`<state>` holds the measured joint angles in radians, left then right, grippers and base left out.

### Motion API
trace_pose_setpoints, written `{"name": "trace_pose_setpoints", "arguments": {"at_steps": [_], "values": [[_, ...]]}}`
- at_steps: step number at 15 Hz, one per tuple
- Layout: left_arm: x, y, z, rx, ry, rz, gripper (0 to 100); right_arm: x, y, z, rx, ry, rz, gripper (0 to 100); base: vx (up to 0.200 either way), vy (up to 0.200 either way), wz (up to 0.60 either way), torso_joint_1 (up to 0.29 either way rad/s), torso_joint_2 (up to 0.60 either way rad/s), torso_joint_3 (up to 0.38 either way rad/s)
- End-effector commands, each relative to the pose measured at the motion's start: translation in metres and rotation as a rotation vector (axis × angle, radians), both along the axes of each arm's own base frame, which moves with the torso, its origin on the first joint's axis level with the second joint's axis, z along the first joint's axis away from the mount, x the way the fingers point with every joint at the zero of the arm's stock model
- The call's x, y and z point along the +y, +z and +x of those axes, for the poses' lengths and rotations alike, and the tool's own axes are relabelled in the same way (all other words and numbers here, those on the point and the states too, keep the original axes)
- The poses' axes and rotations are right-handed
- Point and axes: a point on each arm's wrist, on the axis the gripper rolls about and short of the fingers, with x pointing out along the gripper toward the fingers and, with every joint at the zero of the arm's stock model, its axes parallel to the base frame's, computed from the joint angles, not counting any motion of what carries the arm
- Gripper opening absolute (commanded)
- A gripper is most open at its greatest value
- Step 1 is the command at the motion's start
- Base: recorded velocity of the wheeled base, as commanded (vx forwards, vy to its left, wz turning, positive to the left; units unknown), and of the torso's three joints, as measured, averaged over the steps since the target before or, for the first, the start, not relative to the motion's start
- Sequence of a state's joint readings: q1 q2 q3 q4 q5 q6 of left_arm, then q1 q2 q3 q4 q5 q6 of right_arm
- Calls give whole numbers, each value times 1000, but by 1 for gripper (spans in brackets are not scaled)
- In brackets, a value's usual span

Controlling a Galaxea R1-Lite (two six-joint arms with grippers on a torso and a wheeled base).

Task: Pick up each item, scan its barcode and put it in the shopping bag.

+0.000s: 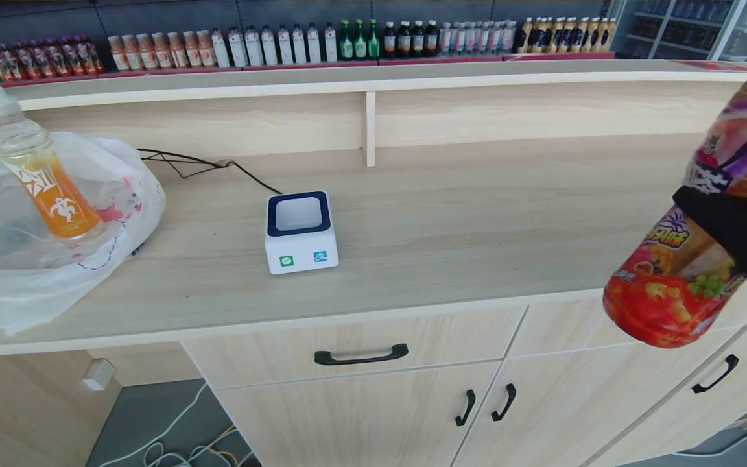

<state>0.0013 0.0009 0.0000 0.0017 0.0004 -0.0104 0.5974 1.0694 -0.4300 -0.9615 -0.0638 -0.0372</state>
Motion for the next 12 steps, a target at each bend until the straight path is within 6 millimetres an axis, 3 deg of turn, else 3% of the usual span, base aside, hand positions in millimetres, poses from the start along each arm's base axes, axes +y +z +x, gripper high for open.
{"name": "trace_pose_setpoints", "arguments": {"at_steps": [1,6,12], "values": [[0,0,0,1,1,0,100,8,-5,-8,-3,73,-30,0,0,0,0,0,0,0],[0,0,0,1,0,0,100,17,-39,-15,25,125,-216,0,0,0,0,0,0,0],[0,0,0,1,1,0,100,42,-44,2,-92,105,-484,0,0,0,0,0,0,0]]}}
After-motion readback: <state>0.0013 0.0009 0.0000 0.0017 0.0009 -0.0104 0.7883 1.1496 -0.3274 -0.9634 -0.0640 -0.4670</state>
